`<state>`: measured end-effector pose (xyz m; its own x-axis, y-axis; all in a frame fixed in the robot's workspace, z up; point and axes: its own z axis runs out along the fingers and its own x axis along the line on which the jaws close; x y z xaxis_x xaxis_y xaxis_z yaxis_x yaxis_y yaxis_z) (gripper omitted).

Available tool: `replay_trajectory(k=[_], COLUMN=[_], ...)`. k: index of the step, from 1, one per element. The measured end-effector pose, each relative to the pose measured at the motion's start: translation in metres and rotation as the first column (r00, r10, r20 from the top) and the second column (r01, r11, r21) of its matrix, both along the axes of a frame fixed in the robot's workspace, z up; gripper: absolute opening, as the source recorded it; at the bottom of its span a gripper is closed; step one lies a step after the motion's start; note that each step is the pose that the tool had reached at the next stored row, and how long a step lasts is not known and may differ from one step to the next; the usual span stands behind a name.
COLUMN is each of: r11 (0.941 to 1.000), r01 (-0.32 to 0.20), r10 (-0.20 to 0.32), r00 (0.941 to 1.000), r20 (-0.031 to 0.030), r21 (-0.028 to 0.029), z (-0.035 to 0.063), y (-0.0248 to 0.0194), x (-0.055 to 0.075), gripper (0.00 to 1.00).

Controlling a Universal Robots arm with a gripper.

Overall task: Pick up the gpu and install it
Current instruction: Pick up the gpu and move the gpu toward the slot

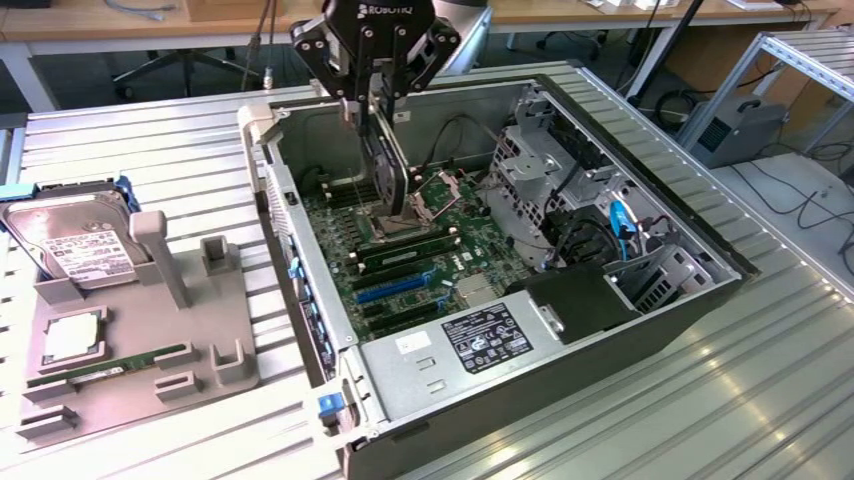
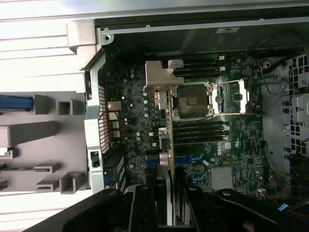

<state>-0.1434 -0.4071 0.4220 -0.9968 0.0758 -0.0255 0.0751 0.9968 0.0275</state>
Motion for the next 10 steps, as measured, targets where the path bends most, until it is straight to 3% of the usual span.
replay_trajectory(k=[10], r11=[1.0], r01=[0.0], r10=[0.0], r00=[1.0], r20=[0.0], r21=[0.0], z=[-0.0012], y=[0.0], x=[0.012], gripper=[0.27])
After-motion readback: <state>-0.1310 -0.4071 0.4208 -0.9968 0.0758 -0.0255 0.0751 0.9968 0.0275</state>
